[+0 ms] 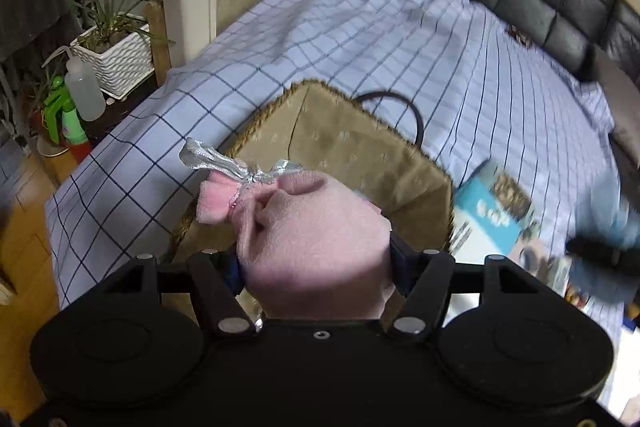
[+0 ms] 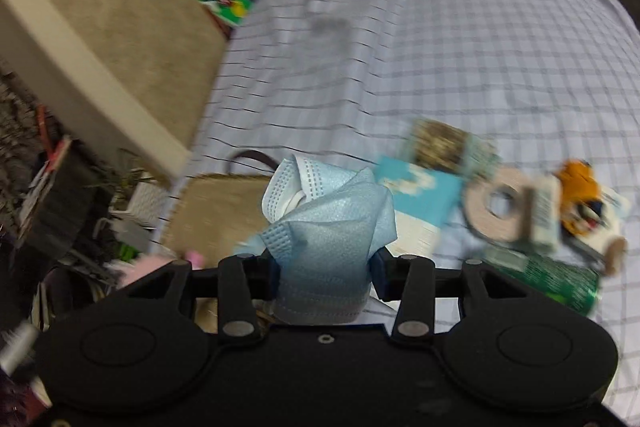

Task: Organize soft objects
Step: 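Carry the mask and pink pouch into the basket and open both tools, then withdraw both tools from the basket back toward the item pile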

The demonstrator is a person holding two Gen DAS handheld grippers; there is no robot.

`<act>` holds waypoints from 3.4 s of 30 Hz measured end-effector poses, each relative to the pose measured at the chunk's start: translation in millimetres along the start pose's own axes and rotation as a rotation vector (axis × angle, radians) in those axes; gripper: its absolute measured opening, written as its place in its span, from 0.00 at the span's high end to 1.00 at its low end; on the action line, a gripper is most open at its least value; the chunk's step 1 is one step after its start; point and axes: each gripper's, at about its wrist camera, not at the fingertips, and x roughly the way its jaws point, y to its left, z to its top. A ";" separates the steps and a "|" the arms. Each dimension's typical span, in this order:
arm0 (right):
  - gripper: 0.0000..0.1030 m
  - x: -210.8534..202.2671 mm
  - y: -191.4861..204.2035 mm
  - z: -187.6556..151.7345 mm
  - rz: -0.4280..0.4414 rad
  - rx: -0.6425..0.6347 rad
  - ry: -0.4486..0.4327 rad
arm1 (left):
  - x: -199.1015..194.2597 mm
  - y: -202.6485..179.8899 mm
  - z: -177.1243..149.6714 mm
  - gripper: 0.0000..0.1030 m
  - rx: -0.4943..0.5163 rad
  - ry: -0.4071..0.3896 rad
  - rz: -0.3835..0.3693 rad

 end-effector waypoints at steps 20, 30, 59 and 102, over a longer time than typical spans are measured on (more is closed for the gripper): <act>0.36 73.2 64.8 18.0 0.079 -0.049 -0.011 | 1.9 9.5 -5.9 0.14 0.068 0.012 0.029; 0.17 76.6 65.7 17.8 0.143 -0.063 -0.007 | 1.7 11.7 -3.7 0.14 0.051 0.013 0.042; 0.00 40.6 36.1 1.1 -0.164 -0.147 -0.191 | -2.9 9.7 -1.8 0.14 0.045 -0.027 0.087; 0.14 41.4 -292.9 4.6 -0.509 0.308 0.068 | 44.4 -196.5 -38.5 0.14 0.382 0.175 -0.091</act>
